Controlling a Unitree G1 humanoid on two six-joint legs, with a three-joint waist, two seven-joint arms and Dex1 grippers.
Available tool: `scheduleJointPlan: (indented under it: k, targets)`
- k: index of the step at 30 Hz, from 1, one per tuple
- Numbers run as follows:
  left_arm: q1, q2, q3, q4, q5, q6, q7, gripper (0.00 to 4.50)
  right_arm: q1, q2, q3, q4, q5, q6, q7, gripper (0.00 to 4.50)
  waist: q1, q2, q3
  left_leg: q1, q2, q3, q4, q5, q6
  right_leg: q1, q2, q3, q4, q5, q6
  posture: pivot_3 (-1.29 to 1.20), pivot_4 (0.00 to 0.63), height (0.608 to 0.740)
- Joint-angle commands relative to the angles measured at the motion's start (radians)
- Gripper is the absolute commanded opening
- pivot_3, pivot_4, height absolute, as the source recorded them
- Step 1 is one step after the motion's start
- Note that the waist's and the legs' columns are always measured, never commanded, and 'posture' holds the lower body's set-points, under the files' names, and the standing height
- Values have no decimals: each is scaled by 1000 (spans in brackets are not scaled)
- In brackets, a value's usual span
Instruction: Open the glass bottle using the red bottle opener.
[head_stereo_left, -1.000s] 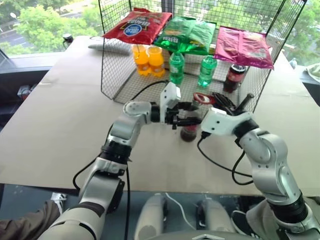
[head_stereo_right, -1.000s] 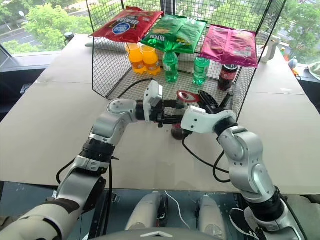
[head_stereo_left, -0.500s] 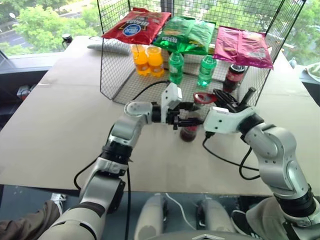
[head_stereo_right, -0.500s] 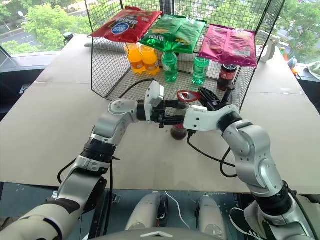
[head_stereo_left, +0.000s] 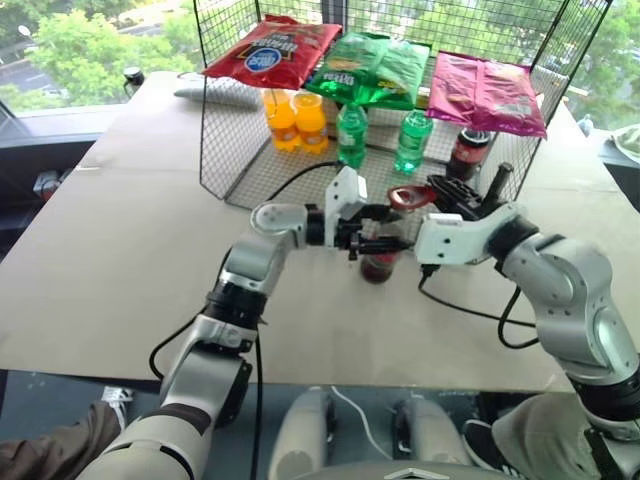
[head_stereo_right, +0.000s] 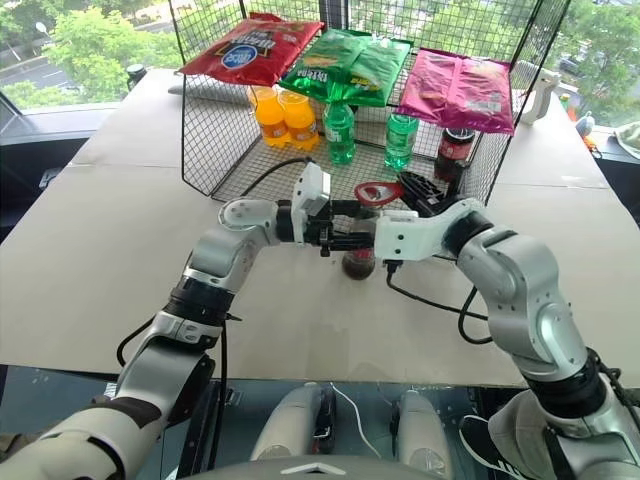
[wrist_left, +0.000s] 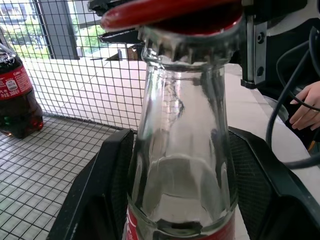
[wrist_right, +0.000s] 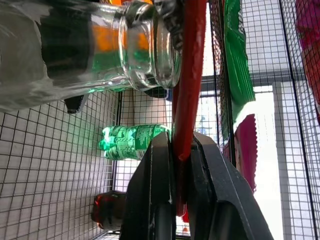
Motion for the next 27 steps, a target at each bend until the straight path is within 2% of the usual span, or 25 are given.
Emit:
scheduleJointPlan:
  k: [1,11,15,19,27]
  targets:
    - [-9,6,30,-13,10,-35,40,2228,-2,-43,-16,20,24,-27,47,0,0,0,0,0,0,0,0,0,0,0,0,0,0,0,0,0,150,740]
    - [-3,0,25,-10,12,-51,40,2228,-82,-99,-27,46,74,-66,90,0,-1,1,1,-1,0,0,-1,0,0,-1,0,0,0,0,0,0,150,740]
    - [4,0,23,-17,11,-54,41,2228,-99,-73,-31,45,91,-34,96,0,-1,1,1,-1,0,1,-1,0,0,-1,0,0,-1,1,-1,0,150,740]
    - [12,5,24,-28,8,-53,44,2228,-108,4,-35,10,126,72,115,0,-1,1,1,-1,0,1,-1,0,0,-1,0,0,-1,1,-2,0,150,740]
    - [19,8,25,-38,4,-48,51,2228,-132,57,-35,-23,130,173,135,0,-1,2,2,-2,0,0,-1,0,0,-1,0,0,-1,2,-3,0,150,740]
